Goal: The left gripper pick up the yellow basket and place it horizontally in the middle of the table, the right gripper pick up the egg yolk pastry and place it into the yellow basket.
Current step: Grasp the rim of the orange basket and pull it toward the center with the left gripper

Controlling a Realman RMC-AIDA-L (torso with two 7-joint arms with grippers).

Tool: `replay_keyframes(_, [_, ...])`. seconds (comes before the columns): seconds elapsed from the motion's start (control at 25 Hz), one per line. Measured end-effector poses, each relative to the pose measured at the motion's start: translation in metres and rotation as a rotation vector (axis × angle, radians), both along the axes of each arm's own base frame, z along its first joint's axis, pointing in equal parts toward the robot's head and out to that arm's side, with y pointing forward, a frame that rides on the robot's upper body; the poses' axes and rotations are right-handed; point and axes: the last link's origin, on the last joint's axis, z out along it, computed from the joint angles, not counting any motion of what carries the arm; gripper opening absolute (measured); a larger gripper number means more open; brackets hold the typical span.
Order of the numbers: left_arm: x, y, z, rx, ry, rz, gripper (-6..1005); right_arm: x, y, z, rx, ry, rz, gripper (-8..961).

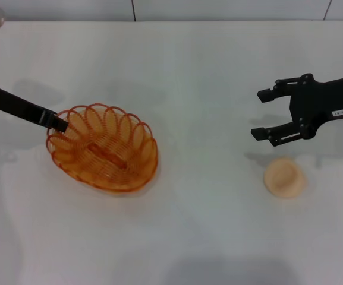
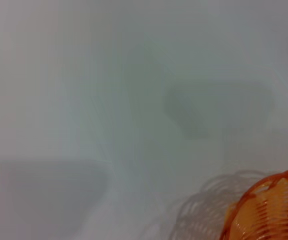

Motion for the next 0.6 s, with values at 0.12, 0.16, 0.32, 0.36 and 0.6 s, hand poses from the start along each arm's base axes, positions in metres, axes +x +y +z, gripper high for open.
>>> replay_keyframes(0.12, [0.007, 0.0, -0.001, 0.002, -0.027, 0.006, 89, 0.0, 0.001, 0.001, 0.006, 0.0, -0.001, 830])
replay_keyframes(0.16, [0.01, -0.001, -0.001, -0.001, -0.043, 0.01, 87, 0.0, 0.001, 0.001, 0.009, -0.001, -0.002, 830])
replay_keyframes(0.32, [0.027, -0.003, -0.002, -0.005, -0.141, 0.035, 81, 0.001, 0.002, 0.002, 0.014, -0.002, -0.003, 830])
replay_keyframes(0.36, [0.03, -0.003, -0.003, -0.005, -0.157, 0.045, 80, 0.0, 0.002, 0.002, 0.014, -0.003, -0.002, 830])
replay_keyframes(0.6, [0.042, 0.002, -0.004, 0.037, -0.205, 0.166, 74, 0.0, 0.005, 0.005, 0.043, -0.008, 0.006, 829])
